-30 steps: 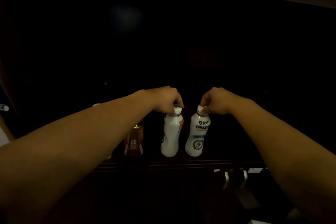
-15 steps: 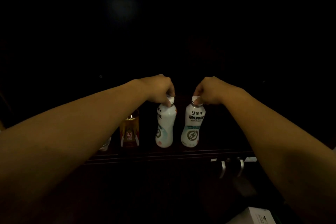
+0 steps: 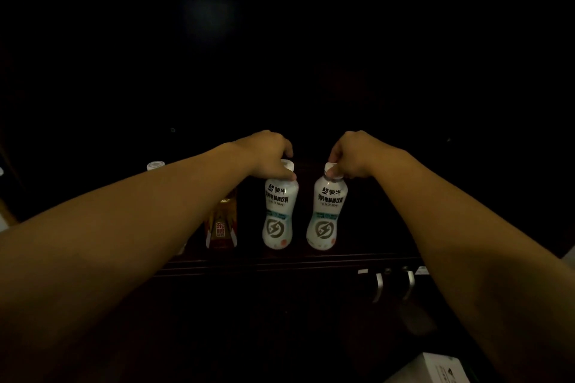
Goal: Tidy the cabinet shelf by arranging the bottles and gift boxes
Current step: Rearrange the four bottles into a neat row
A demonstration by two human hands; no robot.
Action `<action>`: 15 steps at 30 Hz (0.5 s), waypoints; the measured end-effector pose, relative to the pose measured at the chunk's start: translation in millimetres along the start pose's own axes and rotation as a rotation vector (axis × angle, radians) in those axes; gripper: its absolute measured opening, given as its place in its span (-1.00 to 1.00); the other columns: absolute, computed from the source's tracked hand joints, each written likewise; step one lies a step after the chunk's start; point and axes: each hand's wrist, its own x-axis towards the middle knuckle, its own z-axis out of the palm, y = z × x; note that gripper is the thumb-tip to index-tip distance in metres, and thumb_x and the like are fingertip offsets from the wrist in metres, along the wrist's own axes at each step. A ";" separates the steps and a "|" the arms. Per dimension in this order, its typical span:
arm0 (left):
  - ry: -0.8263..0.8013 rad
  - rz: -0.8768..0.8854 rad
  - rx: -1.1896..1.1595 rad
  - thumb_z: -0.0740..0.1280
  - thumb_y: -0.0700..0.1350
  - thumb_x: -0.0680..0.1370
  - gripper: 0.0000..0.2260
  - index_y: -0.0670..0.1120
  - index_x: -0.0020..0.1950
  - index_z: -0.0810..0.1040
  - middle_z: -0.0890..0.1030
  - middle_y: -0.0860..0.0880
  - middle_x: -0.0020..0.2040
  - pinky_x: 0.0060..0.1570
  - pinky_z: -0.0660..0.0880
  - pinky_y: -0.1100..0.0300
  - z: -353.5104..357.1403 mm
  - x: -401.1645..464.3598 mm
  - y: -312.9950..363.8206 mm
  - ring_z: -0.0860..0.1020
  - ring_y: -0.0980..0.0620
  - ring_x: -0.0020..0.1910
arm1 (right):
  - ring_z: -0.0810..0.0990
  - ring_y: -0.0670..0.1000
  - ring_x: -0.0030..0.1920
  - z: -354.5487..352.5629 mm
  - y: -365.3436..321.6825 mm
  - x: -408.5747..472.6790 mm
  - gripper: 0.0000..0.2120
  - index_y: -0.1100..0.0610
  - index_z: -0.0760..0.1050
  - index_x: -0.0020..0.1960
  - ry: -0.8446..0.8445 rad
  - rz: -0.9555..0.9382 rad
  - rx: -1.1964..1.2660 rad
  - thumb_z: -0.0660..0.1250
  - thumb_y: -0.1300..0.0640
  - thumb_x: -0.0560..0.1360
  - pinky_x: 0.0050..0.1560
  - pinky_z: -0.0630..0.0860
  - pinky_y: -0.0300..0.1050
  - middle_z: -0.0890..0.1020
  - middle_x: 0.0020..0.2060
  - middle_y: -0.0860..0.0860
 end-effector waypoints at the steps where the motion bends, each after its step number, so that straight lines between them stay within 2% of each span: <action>1: -0.024 0.030 -0.045 0.43 0.09 0.51 -0.50 -0.06 0.41 0.51 0.55 -0.03 0.33 0.23 0.50 0.06 -1.2 -2.0 -1.0 0.52 -0.02 0.29 | 0.65 -0.01 -0.09 0.2 -0.3 -0.4 -0.74 0.08 0.65 0.09 -0.001 -0.001 0.001 0.53 0.04 0.44 0.05 0.62 -0.03 0.67 -0.04 0.00; 4: -0.046 0.077 -0.077 0.42 -0.04 0.54 -0.58 -0.05 0.40 0.52 0.54 -0.01 0.37 0.28 0.46 0.09 -2.2 -4.3 -2.5 0.49 0.02 0.33 | 0.65 0.01 -0.06 -0.2 -2.1 -0.6 -0.72 0.09 0.64 0.12 0.002 -0.005 -0.013 0.53 0.04 0.45 0.08 0.62 -0.01 0.66 -0.02 0.01; 15: 0.046 0.032 -0.064 0.48 0.01 0.50 -0.58 -0.07 0.32 0.59 0.60 -0.01 0.30 0.22 0.49 0.13 5.9 3.2 1.9 0.54 0.03 0.26 | 0.64 0.00 -0.02 1.9 3.9 3.0 -0.69 0.05 0.65 0.11 0.009 -0.004 0.023 0.57 0.02 0.41 0.11 0.61 0.01 0.66 0.01 -0.01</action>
